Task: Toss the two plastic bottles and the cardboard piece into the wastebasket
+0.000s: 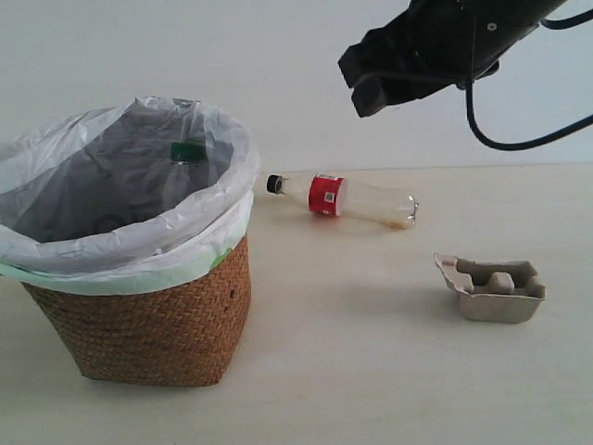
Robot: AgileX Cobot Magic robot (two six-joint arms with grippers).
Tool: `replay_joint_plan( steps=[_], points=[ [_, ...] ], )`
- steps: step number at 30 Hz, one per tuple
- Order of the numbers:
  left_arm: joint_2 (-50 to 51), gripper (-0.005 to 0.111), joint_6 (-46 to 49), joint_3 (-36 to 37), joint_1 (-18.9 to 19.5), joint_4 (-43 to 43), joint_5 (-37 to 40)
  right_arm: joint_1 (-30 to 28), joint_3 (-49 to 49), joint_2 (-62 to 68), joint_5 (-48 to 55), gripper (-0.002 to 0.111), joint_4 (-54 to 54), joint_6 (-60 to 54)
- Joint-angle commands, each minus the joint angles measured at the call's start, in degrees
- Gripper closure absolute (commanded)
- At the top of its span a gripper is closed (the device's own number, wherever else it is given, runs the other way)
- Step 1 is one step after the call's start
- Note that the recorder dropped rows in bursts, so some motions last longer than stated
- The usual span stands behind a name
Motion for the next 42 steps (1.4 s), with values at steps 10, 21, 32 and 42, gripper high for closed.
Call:
replay_joint_plan(
  steps=[10, 21, 32, 42],
  points=[
    [-0.15, 0.103, -0.31, 0.23, 0.12, 0.28, -0.38, -0.21, 0.43, -0.10, 4.48, 0.050, -2.67, 0.73],
    [-0.15, 0.103, -0.31, 0.23, 0.12, 0.28, -0.38, -0.21, 0.43, -0.10, 4.88, 0.050, -2.67, 2.22],
    [-0.15, 0.103, -0.31, 0.23, 0.12, 0.28, -0.38, -0.21, 0.43, -0.10, 6.56, 0.050, -8.60, 7.12],
    [-0.15, 0.103, -0.31, 0.23, 0.12, 0.28, -0.38, -0.21, 0.43, -0.10, 7.69, 0.050, -8.58, 7.26]
  ],
)
